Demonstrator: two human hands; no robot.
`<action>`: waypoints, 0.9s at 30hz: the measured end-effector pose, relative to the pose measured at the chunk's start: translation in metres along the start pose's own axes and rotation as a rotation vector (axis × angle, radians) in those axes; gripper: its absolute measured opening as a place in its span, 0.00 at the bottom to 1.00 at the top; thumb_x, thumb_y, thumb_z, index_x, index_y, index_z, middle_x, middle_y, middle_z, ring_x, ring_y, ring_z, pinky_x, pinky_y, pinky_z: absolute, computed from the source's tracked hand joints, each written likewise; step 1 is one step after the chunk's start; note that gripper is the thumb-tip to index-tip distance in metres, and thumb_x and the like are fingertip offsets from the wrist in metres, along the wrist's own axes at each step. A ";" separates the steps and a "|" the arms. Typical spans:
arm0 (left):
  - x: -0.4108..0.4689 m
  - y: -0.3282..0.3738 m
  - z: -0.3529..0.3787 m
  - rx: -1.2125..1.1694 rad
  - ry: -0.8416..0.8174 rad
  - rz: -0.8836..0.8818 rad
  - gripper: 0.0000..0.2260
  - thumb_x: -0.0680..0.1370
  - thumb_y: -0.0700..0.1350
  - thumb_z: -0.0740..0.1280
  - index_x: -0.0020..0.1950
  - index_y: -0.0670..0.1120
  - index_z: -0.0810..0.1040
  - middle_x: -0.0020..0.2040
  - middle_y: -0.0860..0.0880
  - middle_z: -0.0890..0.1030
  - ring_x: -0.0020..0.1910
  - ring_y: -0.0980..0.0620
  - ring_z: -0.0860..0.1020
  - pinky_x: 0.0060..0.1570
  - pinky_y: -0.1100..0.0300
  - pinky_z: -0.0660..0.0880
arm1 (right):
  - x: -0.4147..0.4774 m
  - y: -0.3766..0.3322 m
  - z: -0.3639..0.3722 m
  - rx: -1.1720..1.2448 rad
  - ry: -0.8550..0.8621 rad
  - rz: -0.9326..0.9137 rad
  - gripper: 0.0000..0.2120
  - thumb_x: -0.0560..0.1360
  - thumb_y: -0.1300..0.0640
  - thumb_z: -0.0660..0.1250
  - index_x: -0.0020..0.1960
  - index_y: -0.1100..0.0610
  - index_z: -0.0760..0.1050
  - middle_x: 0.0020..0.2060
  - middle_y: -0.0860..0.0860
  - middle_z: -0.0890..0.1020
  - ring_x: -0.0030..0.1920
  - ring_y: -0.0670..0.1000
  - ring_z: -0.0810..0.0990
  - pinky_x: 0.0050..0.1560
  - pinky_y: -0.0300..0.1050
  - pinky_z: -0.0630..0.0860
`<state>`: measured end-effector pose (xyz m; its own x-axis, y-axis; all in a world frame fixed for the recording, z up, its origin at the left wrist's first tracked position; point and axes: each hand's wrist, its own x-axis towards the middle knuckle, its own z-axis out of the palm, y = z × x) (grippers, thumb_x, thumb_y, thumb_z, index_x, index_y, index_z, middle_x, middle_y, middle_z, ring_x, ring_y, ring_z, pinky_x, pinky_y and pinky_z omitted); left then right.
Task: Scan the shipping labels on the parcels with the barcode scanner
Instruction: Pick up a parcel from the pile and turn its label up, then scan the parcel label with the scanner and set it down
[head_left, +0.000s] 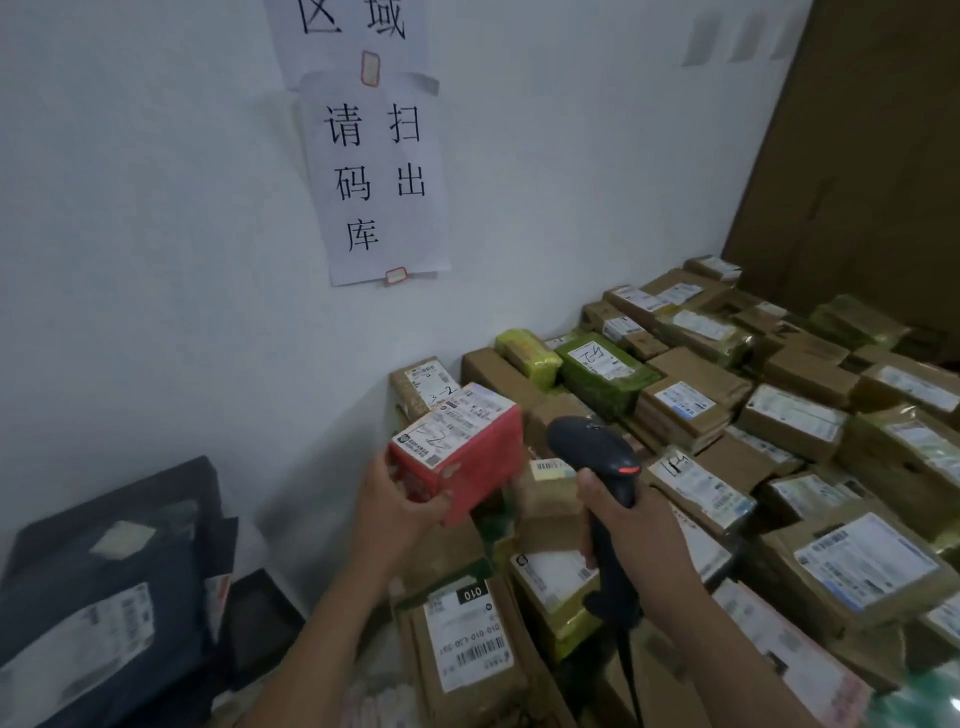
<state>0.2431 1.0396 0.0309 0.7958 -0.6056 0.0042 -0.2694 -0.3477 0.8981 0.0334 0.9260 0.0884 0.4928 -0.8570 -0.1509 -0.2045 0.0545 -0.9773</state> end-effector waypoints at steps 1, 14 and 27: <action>0.003 -0.010 -0.009 -0.015 0.001 -0.028 0.41 0.65 0.44 0.81 0.73 0.48 0.63 0.65 0.51 0.75 0.57 0.54 0.77 0.46 0.63 0.78 | 0.005 0.003 0.006 -0.014 -0.026 0.023 0.20 0.76 0.48 0.67 0.39 0.66 0.75 0.22 0.55 0.78 0.22 0.51 0.76 0.24 0.39 0.74; 0.034 -0.106 -0.012 0.057 -0.413 -0.123 0.55 0.54 0.62 0.82 0.73 0.52 0.58 0.63 0.63 0.70 0.65 0.61 0.70 0.67 0.59 0.70 | 0.042 0.026 0.063 -0.167 -0.043 0.161 0.18 0.78 0.51 0.67 0.35 0.64 0.74 0.24 0.55 0.78 0.22 0.50 0.75 0.25 0.36 0.74; 0.056 -0.047 0.018 0.362 -0.521 0.180 0.47 0.70 0.59 0.75 0.80 0.55 0.49 0.80 0.57 0.47 0.78 0.51 0.50 0.74 0.46 0.58 | 0.039 0.022 0.038 -0.158 0.186 0.109 0.18 0.78 0.50 0.66 0.36 0.63 0.72 0.20 0.52 0.75 0.19 0.46 0.74 0.22 0.34 0.71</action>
<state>0.2903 1.0090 -0.0192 0.3788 -0.9125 -0.1543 -0.6114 -0.3719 0.6985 0.0799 0.9134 0.0553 0.2994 -0.9308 -0.2096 -0.3847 0.0832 -0.9193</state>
